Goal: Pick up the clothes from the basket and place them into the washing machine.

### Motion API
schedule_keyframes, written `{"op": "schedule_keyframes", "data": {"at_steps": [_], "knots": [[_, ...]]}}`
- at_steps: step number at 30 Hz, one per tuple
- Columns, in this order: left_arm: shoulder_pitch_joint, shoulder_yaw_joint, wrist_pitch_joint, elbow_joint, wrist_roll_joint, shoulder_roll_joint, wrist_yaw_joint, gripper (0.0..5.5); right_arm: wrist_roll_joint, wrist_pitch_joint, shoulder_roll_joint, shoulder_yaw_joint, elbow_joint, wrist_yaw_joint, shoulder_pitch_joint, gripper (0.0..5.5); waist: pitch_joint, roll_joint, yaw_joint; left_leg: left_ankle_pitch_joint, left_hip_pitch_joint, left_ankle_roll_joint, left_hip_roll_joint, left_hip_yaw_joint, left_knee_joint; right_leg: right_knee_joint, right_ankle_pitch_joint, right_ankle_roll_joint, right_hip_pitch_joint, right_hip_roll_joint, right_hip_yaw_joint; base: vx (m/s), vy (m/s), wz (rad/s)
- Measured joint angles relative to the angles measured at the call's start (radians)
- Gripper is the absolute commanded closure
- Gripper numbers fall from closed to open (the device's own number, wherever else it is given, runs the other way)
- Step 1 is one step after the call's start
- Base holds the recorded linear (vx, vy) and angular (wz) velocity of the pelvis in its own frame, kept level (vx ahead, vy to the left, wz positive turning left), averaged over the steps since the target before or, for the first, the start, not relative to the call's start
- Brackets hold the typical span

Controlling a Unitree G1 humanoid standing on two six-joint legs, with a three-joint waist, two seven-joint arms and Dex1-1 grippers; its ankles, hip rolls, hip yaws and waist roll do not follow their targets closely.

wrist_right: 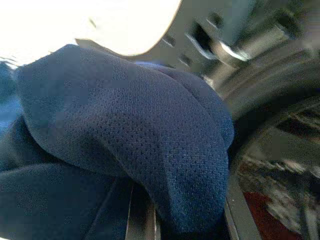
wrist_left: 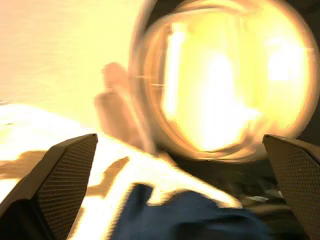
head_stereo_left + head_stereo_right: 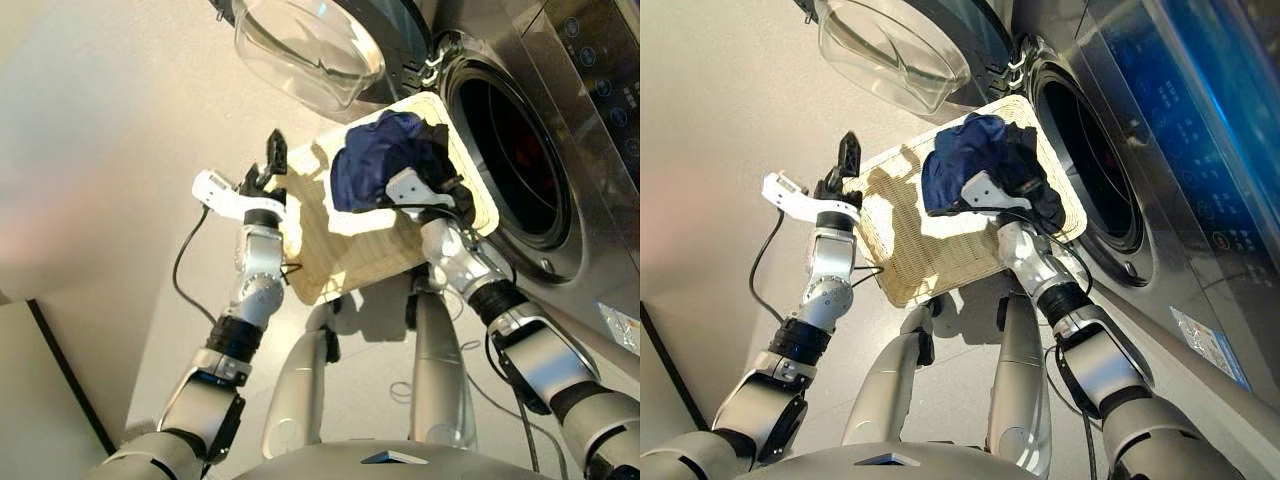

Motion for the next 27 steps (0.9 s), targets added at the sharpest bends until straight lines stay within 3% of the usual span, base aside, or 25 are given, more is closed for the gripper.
{"op": "schedule_keyframes", "data": {"at_steps": [2, 6, 11, 15, 21, 24, 27], "knots": [[0.027, 0.019, 0.0, 0.043, 0.017, 0.0, 0.016, 0.0, 0.005, 0.002, -0.001, -0.06, 0.022, -0.053, -0.011, 5.5, -0.001, 0.001, -0.001, 0.0, -0.013, 0.0, -0.002, 0.0, 0.001, 0.006, -0.002, -0.001, -0.016, -0.002, 0.002, 0.011, 0.066, 0.059], [0.076, 0.023, 0.003, 0.134, 0.066, 0.003, 0.028, 0.0, 0.079, 0.016, -0.018, -0.188, 0.12, -0.156, -0.081, 5.5, -0.003, 0.007, 0.02, 0.0, -0.052, 0.0, -0.01, 0.0, 0.01, 0.031, -0.009, -0.004, -0.065, -0.011, 0.005, 0.0, 0.066, 0.089], [0.113, -0.01, 0.026, 0.21, 0.173, 0.033, 0.016, 0.0, 0.233, 0.034, -0.124, -0.306, 0.27, -0.26, -0.268, 5.5, 0.01, 0.049, 0.059, 0.005, -0.12, 0.0, -0.027, -0.002, 0.032, 0.063, -0.011, -0.002, -0.136, -0.031, 0.01, 0.001, 0.033, 0.098], [0.138, -0.012, 0.041, 0.256, 0.184, 0.037, 0.011, 0.0, 0.412, 0.015, -0.221, -0.333, 0.309, -0.281, -0.396, 5.5, 0.024, 0.075, 0.086, 0.005, -0.17, 0.001, -0.042, -0.003, 0.054, 0.093, -0.018, 0.003, -0.191, -0.042, 0.031, -0.003, -0.002, 0.045], [0.133, -0.114, 0.078, 0.284, 0.233, 0.054, -0.004, 0.0, 0.571, -0.037, -0.372, -0.353, 0.309, -0.333, -0.538, 5.5, 0.067, 0.073, 0.104, -0.022, -0.293, -0.007, -0.05, -0.012, 0.17, 0.169, -0.042, 0.0, -0.292, -0.056, 0.038, -0.008, -0.009, 0.145], [0.135, -0.122, 0.088, 0.276, 0.234, 0.056, -0.005, 0.0, 0.689, -0.079, -0.476, -0.371, 0.326, -0.39, -0.571, 5.5, 0.084, 0.062, 0.097, -0.059, -0.361, -0.01, -0.051, -0.022, 0.264, 0.212, -0.062, -0.003, -0.334, -0.062, 0.037, 0.0, 0.0, 0.0], [0.135, -0.132, 0.092, 0.266, 0.269, 0.072, -0.006, 0.0, 0.733, -0.097, -0.475, -0.39, 0.329, -0.418, -0.575, 5.5, 0.1, 0.038, 0.086, -0.092, -0.405, -0.008, -0.049, -0.028, 0.337, 0.237, -0.069, -0.001, -0.353, -0.064, 0.036, 0.0, 0.0, 0.0]]}}
